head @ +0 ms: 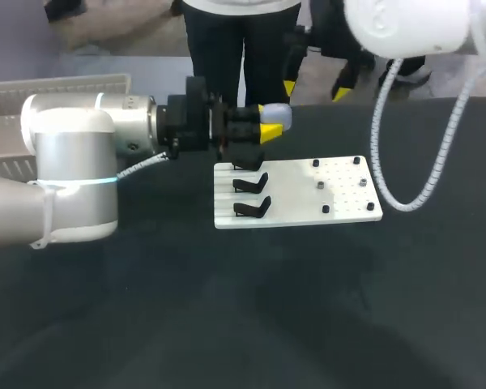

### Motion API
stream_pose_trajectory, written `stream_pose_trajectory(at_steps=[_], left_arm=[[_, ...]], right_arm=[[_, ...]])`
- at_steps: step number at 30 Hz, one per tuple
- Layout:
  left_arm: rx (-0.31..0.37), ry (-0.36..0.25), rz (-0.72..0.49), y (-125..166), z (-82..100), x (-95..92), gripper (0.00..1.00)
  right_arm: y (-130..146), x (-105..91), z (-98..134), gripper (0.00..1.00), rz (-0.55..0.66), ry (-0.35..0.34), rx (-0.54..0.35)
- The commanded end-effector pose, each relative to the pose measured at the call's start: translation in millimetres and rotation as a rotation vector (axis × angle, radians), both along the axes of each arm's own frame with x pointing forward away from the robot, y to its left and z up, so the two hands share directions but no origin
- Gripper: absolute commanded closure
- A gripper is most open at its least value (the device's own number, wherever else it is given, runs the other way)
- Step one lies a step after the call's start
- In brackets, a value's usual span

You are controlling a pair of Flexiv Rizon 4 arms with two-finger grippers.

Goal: Pick up each earbud case from the left stands, insert the matching earbuds, close the lid, and place the case in the box.

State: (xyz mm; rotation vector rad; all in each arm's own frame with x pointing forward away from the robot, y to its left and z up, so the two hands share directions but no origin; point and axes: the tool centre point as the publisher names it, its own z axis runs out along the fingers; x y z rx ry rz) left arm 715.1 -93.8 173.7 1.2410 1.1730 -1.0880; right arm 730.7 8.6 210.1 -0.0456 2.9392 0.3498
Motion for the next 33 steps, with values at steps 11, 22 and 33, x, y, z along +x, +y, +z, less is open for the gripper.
stream_pose_trajectory(at_steps=[11,22,33], left_arm=[[0.1,-0.149,0.192,126,64.2,14.2,1.0],[0.202,-0.15,0.406,233,48.1,39.2,1.0],[0.268,-0.059,0.6,298,-8.7,65.3,1.0]], right_arm=[[-26,-41.4,-3,0.0,-0.09,-0.066,0.058],[-16,-55.4,-16,0.0,-0.131,-0.016,0.053],[-4,-67.0,-15,0.0,-0.155,0.015,0.024]])
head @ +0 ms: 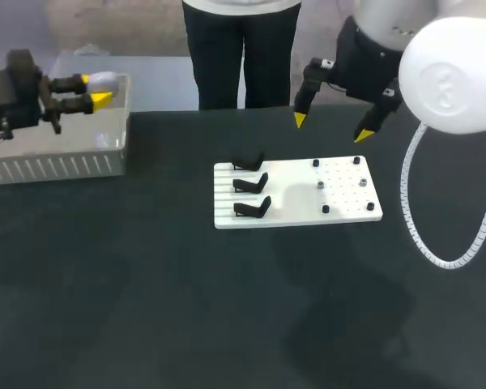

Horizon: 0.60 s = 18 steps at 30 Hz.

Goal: Pick up each earbud case from the left stands, insert the matching earbuds, close the lid, and place the case in the box.

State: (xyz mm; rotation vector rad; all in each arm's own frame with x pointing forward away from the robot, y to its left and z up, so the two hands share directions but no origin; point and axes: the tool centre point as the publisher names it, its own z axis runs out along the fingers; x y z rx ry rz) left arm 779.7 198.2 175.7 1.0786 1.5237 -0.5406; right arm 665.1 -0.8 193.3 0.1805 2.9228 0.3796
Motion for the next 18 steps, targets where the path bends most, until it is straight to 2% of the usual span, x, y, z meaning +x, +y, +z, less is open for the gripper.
stream_pose_trajectory(at_steps=[1,4,6,7,9,11,18], left_arm=[[0.016,-0.008,0.107,10,-16.4,4.5,1.0],[0.036,0.007,0.154,19,-33.1,14.1,1.0],[0.08,0.018,0.182,23,-42.9,20.3,1.0],[0.073,0.005,0.213,26,-48.1,22.8,1.0],[0.067,0.023,0.237,33,-59.9,29.8,1.0],[0.09,0.024,0.257,38,-66.6,35.5,1.0],[0.084,0.043,0.3,60,-88.0,55.5,1.0]], right_arm=[[6,-1.8,2,0.0,-0.006,0.008,-0.013],[10,-4.0,1,0.0,-0.012,0.017,-0.017],[11,-5.3,1,0.0,-0.017,0.019,-0.019],[11,-5.5,1,0.0,-0.019,0.021,-0.019],[13,-6.3,1,0.0,-0.023,0.026,-0.021],[13,-6.5,1,0.0,-0.026,0.035,-0.027],[17,-7.3,1,0.0,-0.03,0.053,-0.037]])
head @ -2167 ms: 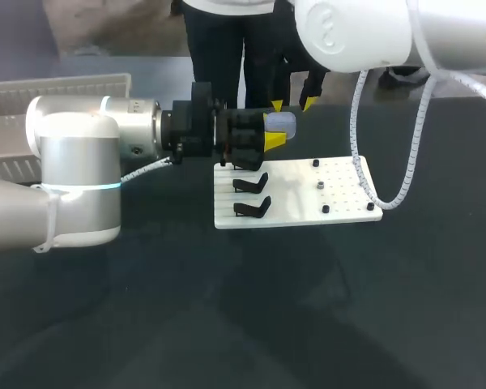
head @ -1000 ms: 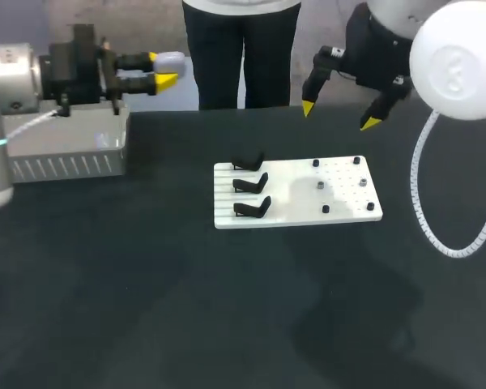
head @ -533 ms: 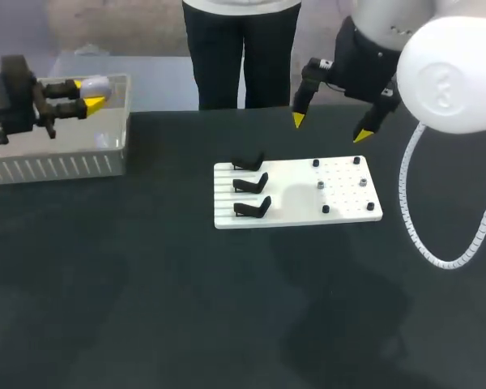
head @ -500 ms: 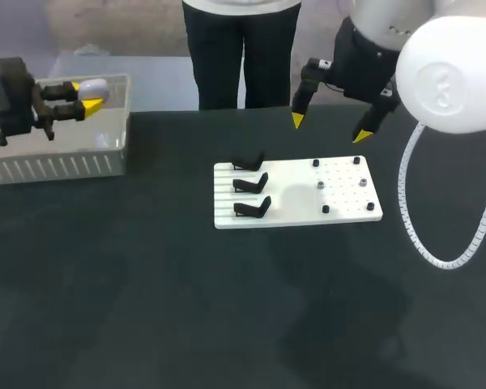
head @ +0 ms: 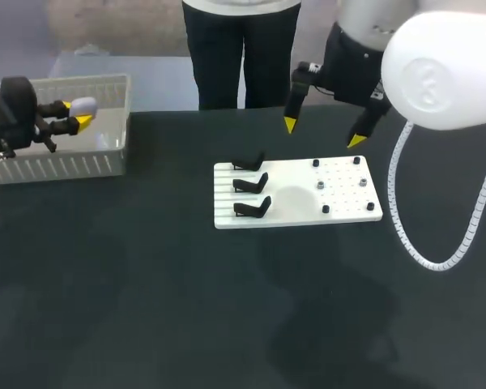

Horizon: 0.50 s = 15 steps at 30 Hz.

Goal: Pick up each earbud case from the left stands, insert the matching earbuds, close the lid, and place the case in the box.

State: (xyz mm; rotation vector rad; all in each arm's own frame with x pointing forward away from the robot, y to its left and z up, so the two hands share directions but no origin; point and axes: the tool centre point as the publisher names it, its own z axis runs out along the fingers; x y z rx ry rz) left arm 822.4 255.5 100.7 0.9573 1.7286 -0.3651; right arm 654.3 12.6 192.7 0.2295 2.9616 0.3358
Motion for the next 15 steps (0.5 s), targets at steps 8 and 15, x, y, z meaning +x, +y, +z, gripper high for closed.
stream_pose_trajectory(at_steps=[8,15], left_arm=[[-0.024,-0.016,0.106,22,-28.8,28.7,1.0],[-0.049,-0.018,0.082,22,-28.0,31.1,0.0]], right_arm=[[8,3.1,0,0.0,0.004,0.03,-0.026],[12,3.4,0,0.0,0.017,0.034,-0.024]])
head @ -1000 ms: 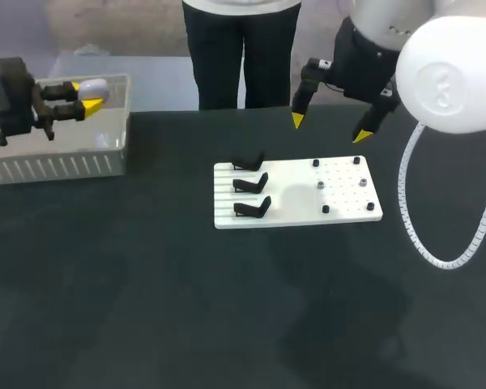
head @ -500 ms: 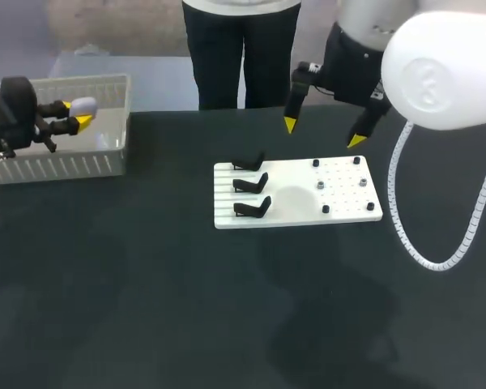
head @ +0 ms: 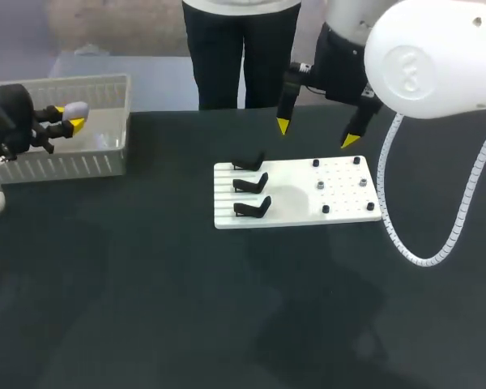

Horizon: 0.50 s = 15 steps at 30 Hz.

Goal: Pick up each earbud case from the left stands, insert the matching earbuds, close the lid, and place the case in the box.

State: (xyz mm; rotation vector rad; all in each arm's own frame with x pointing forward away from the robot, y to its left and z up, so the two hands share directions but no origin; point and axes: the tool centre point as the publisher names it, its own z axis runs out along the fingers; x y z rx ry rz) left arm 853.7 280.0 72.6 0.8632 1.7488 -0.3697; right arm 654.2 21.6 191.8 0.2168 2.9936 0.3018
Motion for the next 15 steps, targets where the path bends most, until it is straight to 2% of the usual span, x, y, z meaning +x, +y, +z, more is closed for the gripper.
stream_pose_trajectory(at_steps=[1,8,12,15], left_arm=[[-0.009,-0.043,0.015,-3,2.9,-1.6,0.0],[-0.017,-0.086,-0.01,-12,27.0,-26.8,0.0],[-0.025,-0.091,-0.023,-25,41.4,-52.1,0.0],[-0.037,-0.091,-0.031,-44,53.1,-77.7,0.0]], right_arm=[[3,3.7,1,0.0,0.008,0.005,0.002],[0,5.8,5,0.0,0.018,-0.023,0.024],[-5,7.0,6,0.0,0.042,-0.042,0.054],[-8,6.6,7,0.0,0.065,-0.054,0.082]])
